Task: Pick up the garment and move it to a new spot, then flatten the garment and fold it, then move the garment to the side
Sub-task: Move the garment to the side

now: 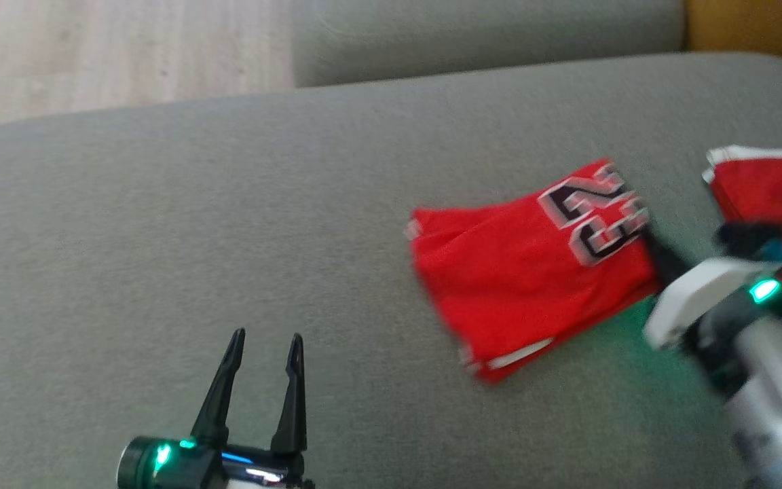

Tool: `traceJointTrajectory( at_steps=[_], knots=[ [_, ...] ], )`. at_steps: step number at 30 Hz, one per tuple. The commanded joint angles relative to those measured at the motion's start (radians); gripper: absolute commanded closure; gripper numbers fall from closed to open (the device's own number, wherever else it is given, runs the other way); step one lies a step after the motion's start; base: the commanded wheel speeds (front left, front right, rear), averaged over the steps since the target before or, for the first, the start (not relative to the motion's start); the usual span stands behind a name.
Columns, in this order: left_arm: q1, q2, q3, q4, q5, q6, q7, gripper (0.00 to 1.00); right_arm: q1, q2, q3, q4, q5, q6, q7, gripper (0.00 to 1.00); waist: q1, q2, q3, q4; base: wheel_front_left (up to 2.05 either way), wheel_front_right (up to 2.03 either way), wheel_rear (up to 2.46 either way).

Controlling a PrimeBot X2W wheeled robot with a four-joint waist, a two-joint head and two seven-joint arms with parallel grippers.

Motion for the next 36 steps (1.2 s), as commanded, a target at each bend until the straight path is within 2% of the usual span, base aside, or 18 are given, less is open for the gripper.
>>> traceJointTrajectory(
  at_steps=[1, 7, 12, 15, 18, 19, 20, 23, 26, 27, 36],
  knots=[
    [-0.050, -0.011, 0.032, -0.038, -0.004, -0.007, -0.009, 0.00, -0.061, -0.066, 0.009, -0.061, -0.015, 0.007, 0.017, 1.00, 0.0000, 0.0000, 0.039, -0.041, 0.00, 0.00, 0.00],
    [-0.084, -0.011, 0.036, -0.041, -0.003, -0.013, -0.009, 0.00, -0.112, -0.249, -0.052, -0.174, -0.035, 0.007, 0.110, 1.00, 0.0000, 0.0000, 0.093, -0.080, 0.00, 0.00, 0.00],
    [-0.114, -0.011, 0.042, -0.052, 0.002, -0.018, -0.009, 0.00, -0.105, -0.386, -0.162, -0.268, -0.059, 0.007, 0.191, 1.00, 0.0000, 0.0000, 0.136, -0.091, 0.00, 0.00, 0.00],
    [-0.126, -0.011, 0.050, -0.056, 0.005, -0.018, -0.009, 0.00, -0.089, -0.441, -0.238, -0.305, -0.070, 0.007, 0.233, 1.00, 0.0000, 0.0000, 0.157, -0.096, 0.00, 0.00, 0.00],
    [-0.135, -0.011, 0.054, -0.058, 0.006, -0.019, -0.009, 0.00, -0.072, -0.463, -0.300, -0.332, -0.089, 0.007, 0.265, 1.00, 0.0000, 0.0000, 0.173, -0.100, 0.00, 0.00, 0.00],
    [-0.138, -0.011, 0.054, -0.058, 0.007, -0.020, -0.009, 0.00, -0.065, -0.460, -0.320, -0.338, -0.099, 0.007, 0.271, 0.21, 0.0000, 0.0000, 0.176, -0.101, 0.00, 0.00, 0.00],
    [-0.141, -0.011, 0.054, -0.057, 0.007, -0.021, -0.009, 0.00, -0.059, -0.451, -0.340, -0.346, -0.110, 0.007, 0.271, 0.00, 0.0000, 0.0000, 0.178, -0.101, 0.00, 0.00, 0.00],
    [-0.151, -0.011, 0.054, -0.050, 0.008, -0.023, -0.009, 0.00, -0.029, -0.399, -0.376, -0.374, -0.145, 0.007, 0.270, 0.00, 0.0000, 0.0000, 0.172, -0.096, 0.00, 0.00, 0.00],
    [-0.146, -0.011, 0.056, -0.036, 0.003, -0.024, -0.009, 0.00, 0.036, -0.304, -0.377, -0.425, -0.174, 0.007, 0.253, 0.00, 0.0000, 0.0000, 0.128, -0.087, 0.00, 0.00, 0.00],
    [-0.146, -0.011, 0.056, -0.036, 0.003, -0.024, -0.009, 0.00, 0.036, -0.304, -0.377, -0.425, -0.174, 0.007, 0.253, 0.00, 0.0000, 0.0000, 0.128, -0.087, 0.00, 0.00, 0.00],
    [-0.085, -0.011, 0.057, -0.009, 0.001, -0.023, -0.009, 0.00, 0.262, -0.090, -0.227, -0.505, -0.176, 0.007, 0.045, 0.00, 0.0000, 0.0000, -0.030, -0.041, 0.00, 0.00, 0.00]
  ],
)
